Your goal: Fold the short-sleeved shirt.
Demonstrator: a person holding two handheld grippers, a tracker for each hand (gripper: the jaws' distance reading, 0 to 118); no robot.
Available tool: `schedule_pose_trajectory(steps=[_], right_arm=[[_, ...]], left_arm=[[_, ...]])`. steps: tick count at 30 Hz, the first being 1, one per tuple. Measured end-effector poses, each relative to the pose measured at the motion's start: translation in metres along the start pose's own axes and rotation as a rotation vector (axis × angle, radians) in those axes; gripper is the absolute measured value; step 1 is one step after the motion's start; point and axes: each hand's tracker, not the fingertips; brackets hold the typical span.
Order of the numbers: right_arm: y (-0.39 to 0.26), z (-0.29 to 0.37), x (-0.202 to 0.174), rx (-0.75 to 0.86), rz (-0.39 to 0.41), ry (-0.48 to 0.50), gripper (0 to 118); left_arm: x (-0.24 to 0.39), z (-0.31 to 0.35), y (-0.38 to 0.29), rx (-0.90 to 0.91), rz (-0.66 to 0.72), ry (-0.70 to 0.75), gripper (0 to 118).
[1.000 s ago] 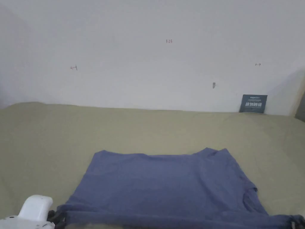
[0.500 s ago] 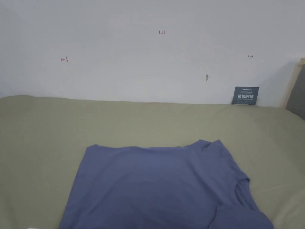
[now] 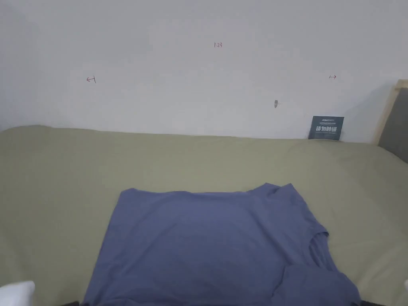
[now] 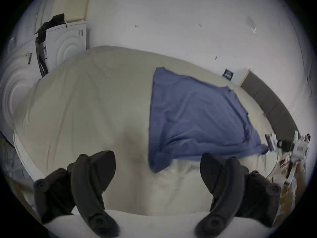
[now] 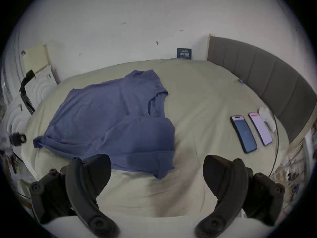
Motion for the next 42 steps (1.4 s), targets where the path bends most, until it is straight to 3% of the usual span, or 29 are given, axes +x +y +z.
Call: schedule_pose_trajectory(steps=[2,3,4,5,6,7,10,14,18,19,21,22,23,29,31,32,34,35,39,40,41,42], right_arm=[[-0.002,-0.003,-0.011,-0.029,0.013,0.004,107],[-0.003,-0.003,-0.015,-0.055,0.014,0.015,96],[-0.006,-0.004,-0.016,-0.086,0.013,0.033,68],[-0.009,-0.004,-0.02,-0.092,0.016,0.045,12],[-0.012,-0.006,-0.023,-0.104,0.031,0.025,7],[-0.017,-0.005,-0.024,-0.106,0.051,-0.01,7],[-0.025,-0.008,-0.025,-0.117,0.042,-0.001,7],[-0.029,-0.012,-0.027,-0.128,0.015,0.005,7],[-0.029,-0.015,-0.029,-0.133,0.016,0.018,7],[-0.027,-0.015,-0.029,-0.134,0.026,0.022,7],[-0.027,-0.017,-0.029,-0.136,0.034,0.027,7],[-0.026,-0.018,-0.028,-0.136,0.033,0.031,7],[-0.025,-0.02,-0.027,-0.137,0.031,0.035,7],[-0.024,-0.033,-0.022,-0.162,0.032,0.03,7],[-0.024,-0.034,-0.019,-0.161,0.026,0.024,7],[-0.025,-0.035,-0.016,-0.161,0.017,0.021,7],[-0.024,-0.035,-0.01,-0.165,0.002,0.011,7],[-0.024,-0.036,-0.008,-0.164,-0.002,0.004,7],[-0.023,-0.036,0.006,-0.11,-0.051,-0.016,11],[-0.024,-0.039,0.011,-0.091,-0.073,-0.016,26],[-0.023,-0.041,0.014,-0.088,-0.084,-0.011,68],[-0.022,-0.046,0.014,-0.095,-0.1,0.006,103]], left_arm=[[0.007,-0.003,0.002,-0.012,0.0,-0.039,104],[0.012,-0.002,0.001,-0.022,-0.012,-0.044,97],[0.018,0.0,-0.001,-0.032,-0.027,-0.047,79],[0.019,-0.001,-0.004,-0.028,-0.036,-0.037,23],[0.023,-0.001,-0.007,-0.025,-0.054,-0.002,0],[0.025,-0.002,-0.012,-0.038,-0.09,0.044,0],[0.026,-0.007,-0.023,-0.081,-0.092,0.009,0],[0.022,-0.014,-0.029,-0.09,-0.11,0.072,0],[0.003,-0.025,-0.025,-0.139,0.02,0.08,4],[0.001,-0.027,-0.025,-0.153,0.052,0.102,12],[-0.006,-0.031,-0.025,-0.165,0.056,0.1,86],[-0.008,-0.031,-0.026,-0.162,0.058,0.091,109],[-0.008,-0.03,-0.027,-0.14,0.057,0.076,112],[0.004,-0.061,-0.019,-0.155,-0.101,0.114,111],[0.005,-0.077,-0.014,-0.135,-0.156,0.134,105],[0.005,-0.084,-0.012,-0.127,-0.173,0.131,86],[0.001,-0.093,-0.009,-0.122,-0.196,0.125,15],[-0.002,-0.099,-0.008,-0.132,-0.206,0.093,4],[-0.002,-0.1,-0.006,-0.138,-0.248,0.084,4],[-0.003,-0.1,-0.005,-0.131,-0.25,0.075,4],[-0.002,-0.095,-0.006,-0.133,-0.245,0.074,4],[-0.003,-0.095,-0.006,-0.135,-0.238,0.069,4]])
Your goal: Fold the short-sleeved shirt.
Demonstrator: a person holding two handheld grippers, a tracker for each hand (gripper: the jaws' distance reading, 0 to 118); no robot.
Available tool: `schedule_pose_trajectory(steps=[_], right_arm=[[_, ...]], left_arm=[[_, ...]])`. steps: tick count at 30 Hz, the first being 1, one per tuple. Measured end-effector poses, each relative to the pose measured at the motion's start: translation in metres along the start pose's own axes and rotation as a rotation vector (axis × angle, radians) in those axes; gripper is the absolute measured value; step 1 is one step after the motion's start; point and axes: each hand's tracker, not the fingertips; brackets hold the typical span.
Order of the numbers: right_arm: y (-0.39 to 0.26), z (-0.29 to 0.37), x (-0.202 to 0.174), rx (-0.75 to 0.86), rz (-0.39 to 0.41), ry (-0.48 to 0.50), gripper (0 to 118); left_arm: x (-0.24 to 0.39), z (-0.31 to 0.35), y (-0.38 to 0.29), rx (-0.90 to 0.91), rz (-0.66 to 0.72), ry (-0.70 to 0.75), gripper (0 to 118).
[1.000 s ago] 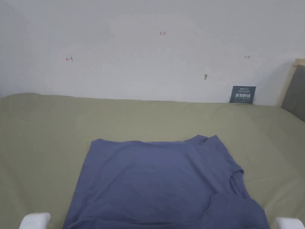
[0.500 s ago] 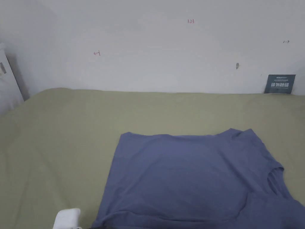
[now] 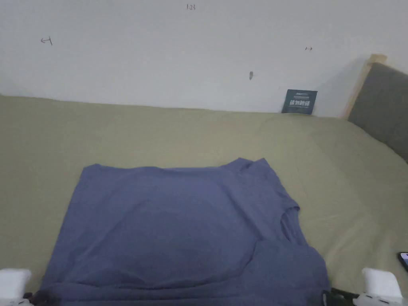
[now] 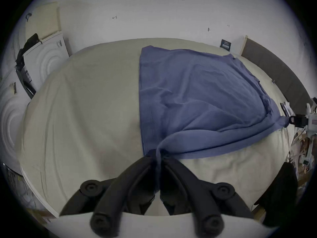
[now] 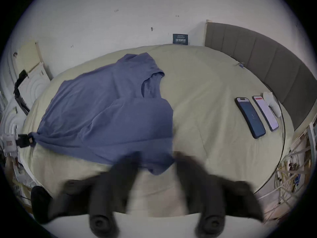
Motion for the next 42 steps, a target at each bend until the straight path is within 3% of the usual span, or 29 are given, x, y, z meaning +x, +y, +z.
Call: schedule_pose_trajectory(steps=[1,2,3,7,8,9,10,11,12,20,26,38,42], right_arm=[[0.002,-0.008,0.0,-0.039,-0.001,0.009,118],[0.001,-0.015,0.001,-0.078,-0.01,0.027,110],[-0.002,-0.019,0.003,0.005,-0.023,0.027,107],[-0.008,-0.041,-0.002,-0.108,0.103,-0.047,106],[-0.01,-0.041,-0.002,-0.121,0.134,-0.037,95],[-0.013,-0.038,-0.002,-0.114,0.171,-0.023,70],[-0.01,-0.032,-0.006,-0.076,0.194,-0.007,29],[-0.012,-0.025,-0.009,-0.031,0.18,0.016,13],[-0.012,-0.02,-0.012,-0.025,0.201,-0.029,13],[0.021,-0.007,-0.009,0.022,0.172,0.011,13],[0.072,-0.013,-0.007,0.04,0.173,0.06,13],[0.183,-0.104,-0.031,-0.036,0.232,0.044,13],[0.201,-0.14,-0.033,-0.081,0.199,0.026,13]], left_arm=[[-0.002,0.0,-0.001,0.001,0.01,-0.005,4],[-0.003,-0.001,-0.001,0.002,0.017,-0.008,4],[-0.002,0.0,-0.003,0.001,0.021,-0.011,4],[-0.002,-0.001,-0.005,-0.001,0.023,-0.016,4],[-0.003,-0.001,-0.005,-0.001,0.03,-0.019,4],[-0.004,-0.001,-0.005,-0.002,0.042,-0.025,4],[-0.005,-0.002,-0.005,-0.002,0.05,-0.031,4],[-0.005,0.0,-0.005,-0.002,0.057,-0.038,4],[-0.004,0.001,-0.005,-0.001,0.056,-0.035,4],[-0.003,0.011,0.001,0.006,0.064,-0.051,4],[-0.008,0.018,0.048,0.009,0.075,-0.092,4],[-0.008,-0.052,0.188,-0.111,0.018,-0.063,4],[-0.005,-0.081,0.207,-0.157,0.004,-0.048,4]])
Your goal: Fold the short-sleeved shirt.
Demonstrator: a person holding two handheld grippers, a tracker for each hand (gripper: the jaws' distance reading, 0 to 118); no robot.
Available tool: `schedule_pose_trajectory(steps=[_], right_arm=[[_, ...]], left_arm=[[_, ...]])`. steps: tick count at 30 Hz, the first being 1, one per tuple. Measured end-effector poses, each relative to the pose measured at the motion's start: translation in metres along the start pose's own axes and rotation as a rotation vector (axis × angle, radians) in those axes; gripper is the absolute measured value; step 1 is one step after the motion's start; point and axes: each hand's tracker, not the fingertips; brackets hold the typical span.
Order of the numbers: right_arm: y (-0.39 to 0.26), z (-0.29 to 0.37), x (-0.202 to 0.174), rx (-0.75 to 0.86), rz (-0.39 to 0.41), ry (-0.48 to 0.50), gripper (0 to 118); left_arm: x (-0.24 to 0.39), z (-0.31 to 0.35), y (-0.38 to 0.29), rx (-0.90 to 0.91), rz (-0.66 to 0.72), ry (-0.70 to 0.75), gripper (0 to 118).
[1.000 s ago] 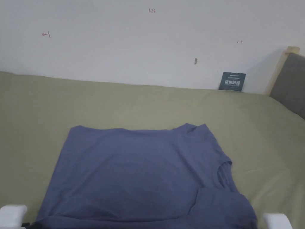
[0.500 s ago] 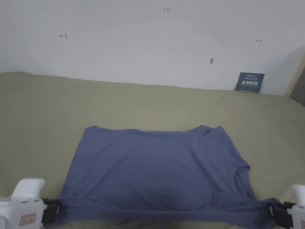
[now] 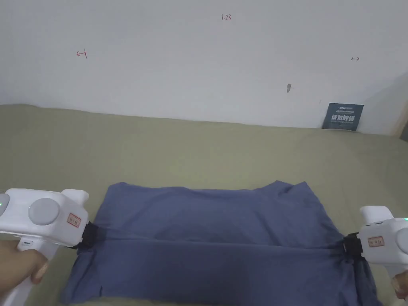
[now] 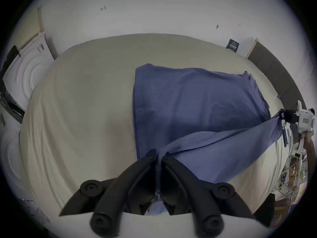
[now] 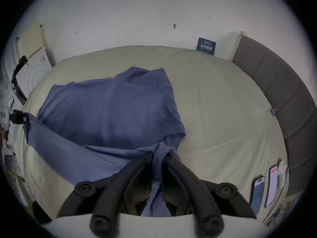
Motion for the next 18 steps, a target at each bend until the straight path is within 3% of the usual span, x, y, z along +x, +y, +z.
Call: schedule_pose_trajectory(steps=[3,4,5,6,7,8,11,15,16,18], right_arm=[[0.005,-0.018,0.001,0.001,-0.047,0.009,15],[0.004,-0.021,0.0,0.001,-0.06,-0.003,22],[0.003,-0.023,0.001,-0.002,-0.08,-0.013,38],[0.002,-0.025,0.003,-0.008,-0.104,-0.042,58],[-0.001,-0.025,0.005,-0.014,-0.122,-0.05,83],[-0.005,-0.022,0.011,0.0,-0.136,-0.04,99],[-0.018,0.006,0.016,0.104,-0.151,0.008,95],[-0.046,0.061,-0.002,0.167,-0.051,-0.04,92],[-0.054,0.07,-0.006,0.162,-0.029,-0.041,83],[-0.074,0.087,-0.017,0.121,0.016,-0.036,32]], left_arm=[[-0.003,-0.021,0.003,-0.035,0.005,0.024,7],[-0.005,-0.026,0.002,-0.04,0.028,0.03,17],[-0.008,-0.029,0.001,-0.04,0.054,0.04,50],[-0.011,-0.03,-0.002,-0.046,0.082,0.057,74],[-0.014,-0.027,-0.005,-0.045,0.114,0.04,80],[-0.019,-0.021,-0.009,-0.031,0.151,0.009,79],[-0.023,0.009,-0.023,0.024,0.181,0.013,79],[-0.009,0.064,-0.055,0.168,0.138,0.04,71],[-0.003,0.075,-0.067,0.193,0.117,0.033,62],[0.005,0.09,-0.092,0.24,0.102,0.04,17]])
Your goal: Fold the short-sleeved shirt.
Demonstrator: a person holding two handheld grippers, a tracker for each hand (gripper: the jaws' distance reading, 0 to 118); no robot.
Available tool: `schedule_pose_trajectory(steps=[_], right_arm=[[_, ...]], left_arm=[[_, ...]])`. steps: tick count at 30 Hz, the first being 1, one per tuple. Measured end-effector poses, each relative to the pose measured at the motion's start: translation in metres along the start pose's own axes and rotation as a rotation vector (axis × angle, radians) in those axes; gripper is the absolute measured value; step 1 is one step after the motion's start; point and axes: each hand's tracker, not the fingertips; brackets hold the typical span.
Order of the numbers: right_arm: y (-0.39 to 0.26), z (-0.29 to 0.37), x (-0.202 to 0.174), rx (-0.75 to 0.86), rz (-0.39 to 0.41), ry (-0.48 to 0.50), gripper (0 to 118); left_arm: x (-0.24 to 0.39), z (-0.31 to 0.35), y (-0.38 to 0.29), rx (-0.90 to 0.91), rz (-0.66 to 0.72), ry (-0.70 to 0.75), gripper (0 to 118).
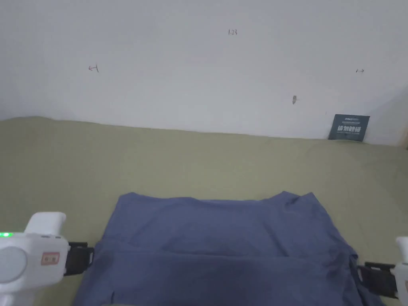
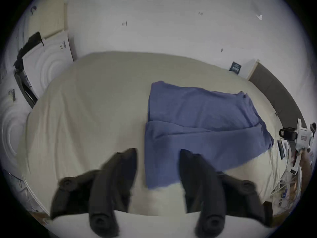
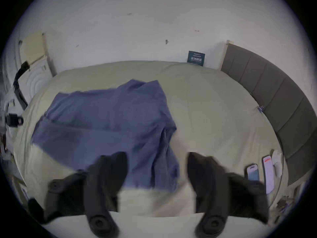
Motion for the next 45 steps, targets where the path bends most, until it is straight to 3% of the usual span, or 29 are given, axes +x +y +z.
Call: schedule_pose_trajectory(steps=[1,5,8,13,14,15,16,17,18,23,25,26,27,29,30,31,32,33,35,36,39,41,42,43,44,45], right_arm=[[-0.012,0.008,-0.007,-0.007,0.004,0.001,9],[-0.065,0.021,-0.021,-0.018,0.017,0.001,7],[-0.085,0.021,-0.024,-0.054,-0.03,0.039,7],[-0.089,0.021,-0.02,-0.059,-0.056,0.039,7],[-0.083,0.022,-0.019,-0.057,-0.052,0.033,7],[-0.082,0.022,-0.017,-0.055,-0.051,0.031,7],[-0.08,0.021,-0.014,-0.051,-0.051,0.03,7],[-0.079,0.02,-0.012,-0.046,-0.053,0.029,7],[-0.076,0.022,-0.011,-0.042,-0.054,0.03,7],[-0.072,0.014,0.0,-0.048,-0.075,0.04,7],[-0.07,0.009,0.005,-0.052,-0.081,0.029,7],[-0.069,0.008,0.007,-0.052,-0.084,0.022,7],[-0.067,0.005,0.011,-0.052,-0.088,0.018,7],[-0.061,-0.004,0.019,-0.054,-0.11,0.006,9],[-0.059,-0.006,0.022,-0.054,-0.125,-0.003,18],[-0.055,-0.013,0.027,-0.055,-0.145,-0.009,43],[-0.051,-0.021,0.032,-0.07,-0.164,-0.011,86],[-0.045,-0.031,0.035,-0.089,-0.169,-0.024,113],[-0.041,-0.056,0.039,-0.137,-0.165,0.007,116],[-0.038,-0.064,0.041,-0.097,-0.168,0.002,114],[-0.029,-0.092,0.036,-0.175,-0.132,-0.058,106],[-0.023,-0.106,0.037,-0.184,-0.137,-0.03,102],[-0.024,-0.105,0.037,-0.199,-0.136,0.003,90],[-0.022,-0.105,0.037,-0.212,-0.132,0.045,64],[-0.021,-0.104,0.036,-0.219,-0.143,0.099,15],[-0.019,-0.1,0.032,-0.214,-0.149,0.105,13]], left_arm=[[0.003,0.007,-0.016,-0.001,0.001,0.005,0],[0.001,0.003,-0.07,-0.058,0.03,-0.011,0],[0.0,-0.001,-0.094,-0.12,0.042,-0.027,0],[-0.006,-0.017,-0.078,-0.137,0.061,-0.042,0],[-0.008,-0.024,-0.068,-0.137,0.066,-0.04,4],[-0.008,-0.028,-0.057,-0.143,0.072,-0.034,20],[-0.01,-0.037,-0.047,-0.161,0.087,-0.021,48],[-0.013,-0.047,-0.038,-0.167,0.098,-0.014,88],[-0.017,-0.056,-0.03,-0.173,0.107,-0.02,102],[-0.021,-0.097,-0.008,-0.208,0.135,-0.022,103],[-0.025,-0.114,-0.009,-0.243,0.122,0.017,98],[-0.028,-0.122,-0.011,-0.271,0.131,0.006,78],[-0.026,-0.124,-0.016,-0.303,0.143,-0.024,66],[-0.024,-0.118,-0.021,-0.232,0.059,0.079,42],[-0.023,-0.113,-0.02,-0.212,0.052,0.045,28],[-0.015,-0.101,-0.022,-0.21,0.039,0.025,16],[-0.013,-0.098,-0.023,-0.214,0.019,0.035,7],[-0.012,-0.095,-0.024,-0.208,0.004,0.028,5],[-0.008,-0.087,-0.023,-0.197,-0.005,0.016,4],[-0.007,-0.085,-0.024,-0.19,0.002,0.0,4],[-0.004,-0.079,-0.022,-0.177,0.014,0.008,4],[-0.005,-0.081,-0.023,-0.194,0.021,0.006,4],[-0.006,-0.081,-0.025,-0.198,0.023,0.007,4],[-0.006,-0.084,-0.022,-0.205,0.026,0.006,4],[-0.006,-0.084,-0.023,-0.211,0.033,0.005,4],[-0.006,-0.082,-0.024,-0.213,0.041,-0.001,4]])
